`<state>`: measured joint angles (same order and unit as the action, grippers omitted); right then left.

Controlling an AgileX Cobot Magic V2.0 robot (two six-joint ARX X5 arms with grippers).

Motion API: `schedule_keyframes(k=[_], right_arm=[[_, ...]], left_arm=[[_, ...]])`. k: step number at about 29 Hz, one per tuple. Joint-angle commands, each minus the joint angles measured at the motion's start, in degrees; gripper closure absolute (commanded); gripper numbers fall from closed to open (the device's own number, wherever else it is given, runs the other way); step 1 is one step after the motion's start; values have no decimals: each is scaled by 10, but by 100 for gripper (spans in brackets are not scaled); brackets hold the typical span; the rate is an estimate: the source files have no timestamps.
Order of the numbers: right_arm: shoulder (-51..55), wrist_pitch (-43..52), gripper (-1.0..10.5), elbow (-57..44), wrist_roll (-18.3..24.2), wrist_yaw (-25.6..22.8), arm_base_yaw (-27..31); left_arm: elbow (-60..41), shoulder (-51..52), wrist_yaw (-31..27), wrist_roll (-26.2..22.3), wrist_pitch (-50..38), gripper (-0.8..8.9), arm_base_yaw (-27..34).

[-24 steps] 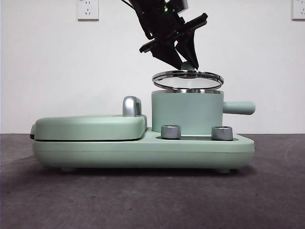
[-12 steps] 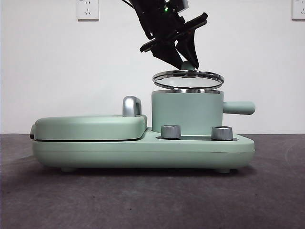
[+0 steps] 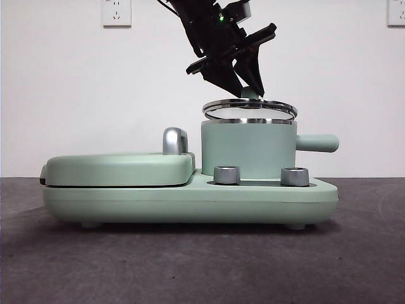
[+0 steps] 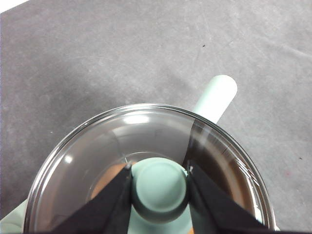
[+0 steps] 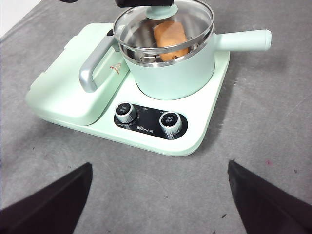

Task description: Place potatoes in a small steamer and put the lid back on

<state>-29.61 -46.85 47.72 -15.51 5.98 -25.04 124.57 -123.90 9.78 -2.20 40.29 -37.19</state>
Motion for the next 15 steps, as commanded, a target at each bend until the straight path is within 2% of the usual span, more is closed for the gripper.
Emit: schedule_keyframes(k=[1,15], right_arm=[[-2,8,507,3,-8,-1,-3],[-2,9,507,3,-8,-1,-3]], left_arm=[[22,-11,1,-8,-16,805,-3],[22,-26,1,-15,8,805,-3]])
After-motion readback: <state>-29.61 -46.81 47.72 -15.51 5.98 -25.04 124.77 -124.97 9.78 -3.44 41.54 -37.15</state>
